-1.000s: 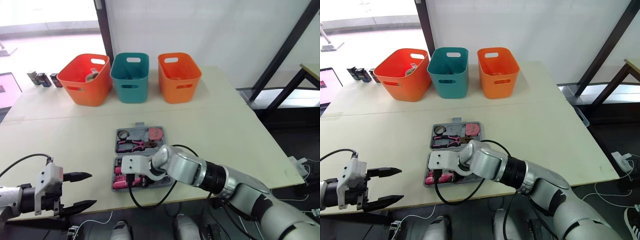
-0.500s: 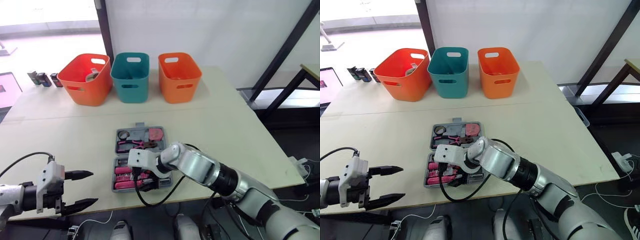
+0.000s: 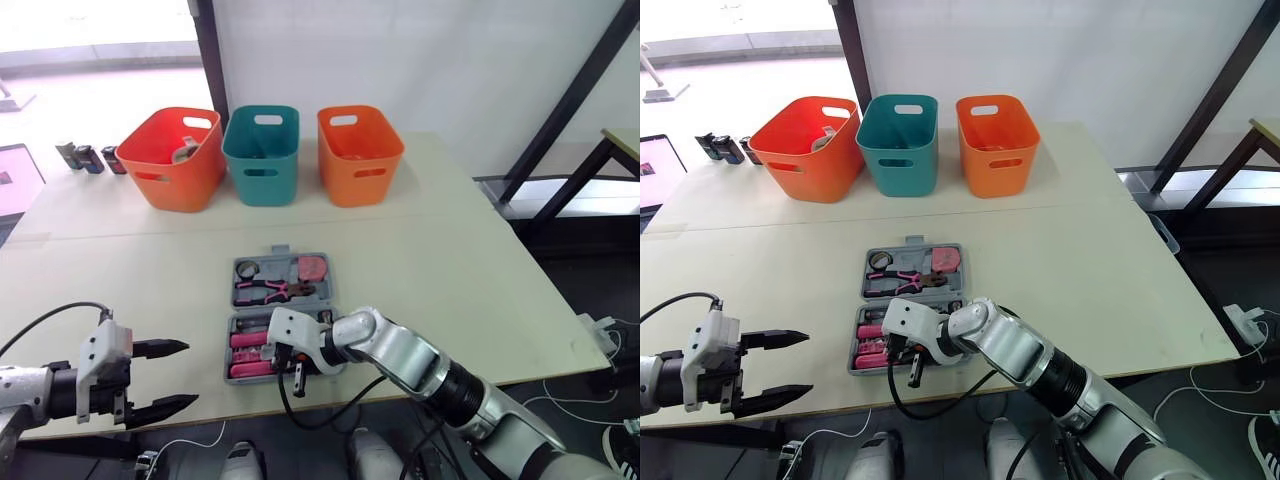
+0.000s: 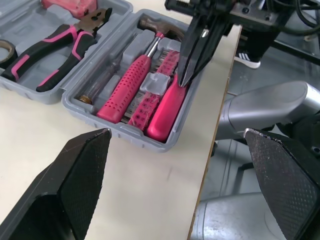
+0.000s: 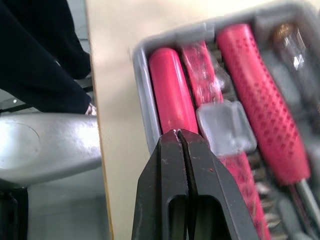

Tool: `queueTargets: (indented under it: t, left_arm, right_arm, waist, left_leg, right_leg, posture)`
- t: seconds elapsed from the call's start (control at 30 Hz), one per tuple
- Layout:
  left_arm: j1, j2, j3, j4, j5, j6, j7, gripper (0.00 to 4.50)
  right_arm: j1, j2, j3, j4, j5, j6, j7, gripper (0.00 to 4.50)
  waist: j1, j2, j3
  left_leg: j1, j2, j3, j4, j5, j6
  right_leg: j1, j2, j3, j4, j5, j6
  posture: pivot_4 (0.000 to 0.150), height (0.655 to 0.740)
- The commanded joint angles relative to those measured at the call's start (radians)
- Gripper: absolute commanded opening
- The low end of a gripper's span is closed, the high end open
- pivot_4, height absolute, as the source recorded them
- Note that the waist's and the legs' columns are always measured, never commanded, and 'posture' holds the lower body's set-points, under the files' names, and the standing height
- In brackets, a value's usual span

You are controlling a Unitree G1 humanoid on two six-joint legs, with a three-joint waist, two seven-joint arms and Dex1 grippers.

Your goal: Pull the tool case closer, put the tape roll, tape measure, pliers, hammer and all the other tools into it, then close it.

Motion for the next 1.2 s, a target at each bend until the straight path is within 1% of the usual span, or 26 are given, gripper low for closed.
queueTargets:
  t: [0.03,0.17,0.3,0.4,0.47,0.6,0.77,0.83,0.87,0.93,1.03,1.1,1.17,1.2]
  left_arm:
    - [0.002,0.004,0.012,-0.012,-0.004,-0.001,0.002,4.50]
    - [0.003,0.003,0.013,-0.015,-0.004,0.000,0.003,4.50]
    - [0.002,0.003,0.013,-0.015,-0.004,-0.001,0.004,4.50]
    - [-0.003,0.004,0.011,-0.012,-0.003,0.000,0.006,4.50]
    - [-0.009,0.002,0.005,-0.009,-0.001,0.002,0.012,4.50]
    - [-0.050,-0.030,-0.014,0.023,-0.005,0.027,0.065,4.50]
    - [-0.177,-0.100,-0.048,0.095,0.010,0.107,0.213,4.50]
    - [-0.257,-0.127,-0.074,0.166,0.037,0.132,0.285,4.50]
    - [-0.289,-0.136,-0.088,0.201,0.054,0.138,0.309,4.24]
    - [-0.355,-0.158,-0.119,0.274,0.088,0.111,0.326,3.66]
    - [-0.432,-0.195,-0.157,0.361,0.121,0.069,0.337,2.30]
    - [-0.481,-0.215,-0.201,0.428,0.162,0.037,0.334,1.41]
    - [-0.526,-0.234,-0.244,0.496,0.204,0.006,0.342,0.33]
    - [-0.546,-0.244,-0.264,0.527,0.224,-0.011,0.343,0.03]
  right_arm:
    - [0.009,0.003,0.011,0.027,-0.032,-0.027,-0.002,0.04]
    - [0.017,-0.005,0.042,0.089,-0.071,-0.007,-0.003,0.04]
    - [0.031,-0.017,0.066,0.106,-0.093,0.015,0.006,0.04]
    - [0.035,-0.025,0.077,0.105,-0.113,-0.004,0.012,0.04]
    - [0.035,-0.017,0.052,0.076,-0.107,-0.050,0.018,0.04]
    - [0.028,0.030,-0.099,-0.050,-0.029,-0.152,0.032,0.04]
    - [-0.009,0.025,-0.330,-0.201,0.105,-0.019,0.021,0.04]
    - [-0.017,-0.014,-0.456,-0.225,0.161,0.072,0.012,0.04]
    - [-0.016,-0.047,-0.483,-0.224,0.162,0.090,0.012,0.00]
    - [0.005,-0.148,-0.465,-0.157,0.098,0.075,0.002,0.00]
    - [0.019,-0.232,-0.419,-0.020,0.009,0.024,-0.039,0.00]
    - [0.027,-0.241,-0.410,0.059,-0.006,-0.013,-0.037,0.00]
    - [0.024,-0.253,-0.359,0.124,-0.061,-0.059,-0.039,0.00]
    - [0.022,-0.245,-0.348,0.150,-0.071,-0.065,-0.042,0.00]
  waist:
    - [0.000,0.000,0.000]
    - [0.001,0.000,0.000]
    - [0.002,0.000,-0.001]
    - [0.002,-0.001,-0.002]
    - [0.002,-0.001,-0.002]
    - [0.003,-0.002,-0.002]
    - [0.003,-0.002,-0.002]
    - [0.014,-0.002,-0.002]
    - [0.024,-0.002,-0.002]
    - [0.030,-0.002,-0.002]
    - [0.038,-0.002,-0.002]
    - [0.042,-0.003,-0.002]
    - [0.038,-0.002,-0.002]
    - [0.036,-0.002,-0.002]
  left_leg:
    - [0.000,0.000,0.000,0.000,0.000,0.000]
    - [0.000,0.000,0.000,0.000,0.000,0.000]
    - [0.001,0.000,0.000,0.000,0.000,0.000]
    - [0.003,0.000,0.000,0.000,0.000,0.000]
    - [0.004,0.000,0.000,0.000,0.000,0.000]
    - [0.004,0.000,0.000,0.000,0.000,0.000]
    - [0.003,0.000,-0.001,0.001,0.000,0.000]
    - [0.003,0.000,-0.001,0.001,0.000,0.000]
    - [0.003,0.000,-0.002,0.001,0.000,0.000]
    - [0.003,-0.001,-0.002,0.002,0.000,0.000]
    - [0.003,-0.001,-0.002,0.002,0.000,0.000]
    - [0.003,-0.001,-0.002,0.003,0.000,0.000]
    - [0.003,-0.001,-0.002,0.002,0.000,0.000]
    - [0.003,-0.001,-0.002,0.002,0.000,0.000]
  right_leg:
    - [0.000,0.000,0.000,0.000,0.000,0.000]
    - [0.001,0.000,0.000,0.000,0.000,0.000]
    - [0.002,0.000,0.000,0.000,0.000,0.000]
    - [0.003,0.000,0.000,-0.001,0.000,0.000]
    - [0.005,0.000,0.000,-0.001,0.000,0.000]
    - [0.005,0.000,0.000,-0.001,0.000,0.000]
    - [0.004,0.000,0.000,0.001,0.000,0.001]
    - [0.005,0.000,0.000,0.000,0.000,0.001]
    - [0.005,0.000,0.000,0.001,-0.001,0.002]
    - [0.006,0.001,0.000,-0.001,-0.001,0.001]
    - [0.007,0.000,0.000,-0.002,-0.001,0.001]
    - [0.007,0.000,0.000,-0.002,-0.001,0.001]
    - [0.006,0.000,0.000,-0.001,0.000,0.002]
    - [0.006,0.001,0.000,-0.001,0.000,0.002]
  posture:
    - [0.150,0.7400]
    - [0.150,0.7400]
    - [0.150,0.7400]
    - [0.150,0.7400]
    - [0.150,0.7400]
    - [0.150,0.7400]
    - [0.150,0.7400]
    - [0.150,0.7400]
    - [0.150,0.7400]
    - [0.150,0.7400]
    - [0.150,0.7400]
    - [0.150,0.7400]
    - [0.150,0.7400]
    - [0.150,0.7400]
